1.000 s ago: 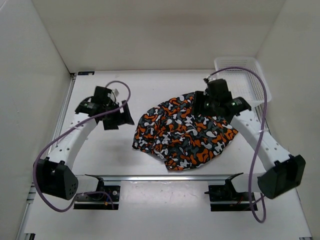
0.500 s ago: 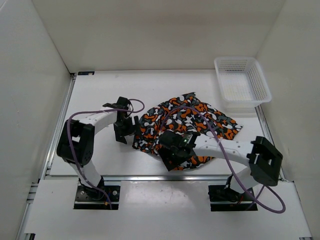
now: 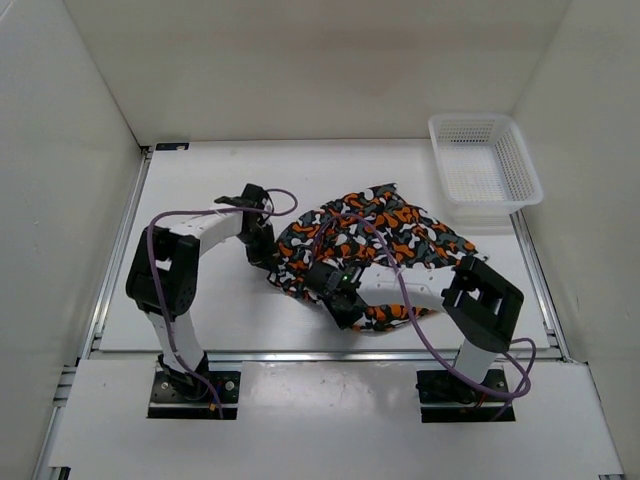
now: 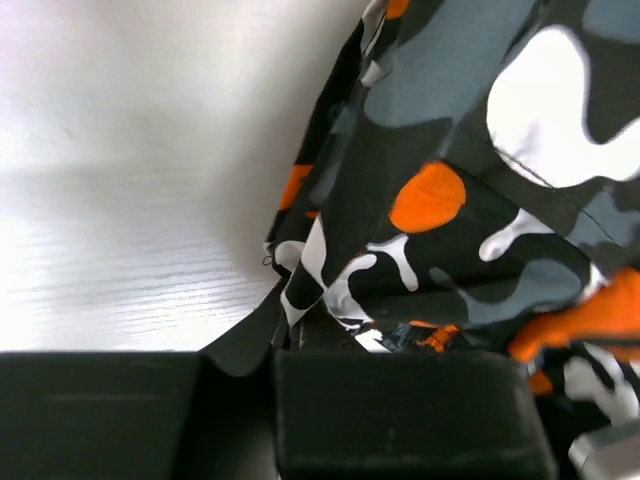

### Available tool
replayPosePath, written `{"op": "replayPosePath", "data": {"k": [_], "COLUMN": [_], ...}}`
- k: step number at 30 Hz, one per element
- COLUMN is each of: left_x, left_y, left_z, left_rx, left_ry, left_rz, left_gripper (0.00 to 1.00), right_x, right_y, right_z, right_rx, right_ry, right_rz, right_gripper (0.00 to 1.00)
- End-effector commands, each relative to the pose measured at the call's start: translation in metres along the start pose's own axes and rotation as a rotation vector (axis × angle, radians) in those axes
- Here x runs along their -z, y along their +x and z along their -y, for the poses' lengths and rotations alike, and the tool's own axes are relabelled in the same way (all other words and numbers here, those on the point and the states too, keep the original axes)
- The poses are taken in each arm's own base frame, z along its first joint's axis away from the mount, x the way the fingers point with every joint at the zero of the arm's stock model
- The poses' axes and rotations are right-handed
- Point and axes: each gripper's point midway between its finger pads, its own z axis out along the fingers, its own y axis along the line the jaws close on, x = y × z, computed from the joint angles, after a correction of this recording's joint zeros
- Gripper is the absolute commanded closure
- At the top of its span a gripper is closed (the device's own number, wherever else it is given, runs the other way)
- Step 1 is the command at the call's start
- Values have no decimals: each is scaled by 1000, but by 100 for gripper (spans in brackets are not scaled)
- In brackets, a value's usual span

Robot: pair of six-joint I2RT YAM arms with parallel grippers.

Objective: Fold and stack the shorts
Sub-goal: Flatten the shorts out

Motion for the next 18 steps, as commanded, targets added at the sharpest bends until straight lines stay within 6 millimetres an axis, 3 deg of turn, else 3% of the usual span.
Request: {"op": "replayPosePath", "data": {"k": [1,2,3,4,5,6,7,9,10,11,12,14,15,16,18], "left_x": [51,62,92,109,127,174,195,241,283,305,324,368,379,385,389], "left_y": [-43,-56,-79,-92,-98,-127,-137,-152,-163,-164,-168,-157,-153,-147,-127], "left_z": [18,12,23,24,23,33,37,46,52,59,60,70,72,73,75], "left_rx": [-20,3,-1,-7,8,3,4,-6,-3,-12,-11,-31,-44,-42,-60], "left_ry": [107,115,146,153,152,198,215,261,298,336,358,412,422,431,443], "left_rz": [137,160,238,274,289,402,440,520,604,642,688,772,802,815,830], "left_gripper": [90,90,90,90,90,90,90,90,90,90,90,90,90,90,90], "right_x": [21,30,41,52,86,104,146,195,219,267,289,332,358,371,367], "right_y": [-60,-76,-88,-106,-144,-162,-195,-225,-236,-254,-259,-267,-261,-264,-246], "right_z": [45,56,71,100,116,132,161,188,206,216,228,226,229,227,229], "right_rx": [-50,-59,-65,-78,-106,-121,-150,-176,-196,-197,-208,-161,-156,-141,-127], "right_ry": [109,125,151,192,213,236,268,295,298,301,307,279,280,273,282], "right_rz": [156,196,218,243,352,401,507,629,686,804,855,970,1036,1098,1115], "right_gripper": [99,99,99,99,99,99,99,99,99,99,99,99,99,99,99]}}
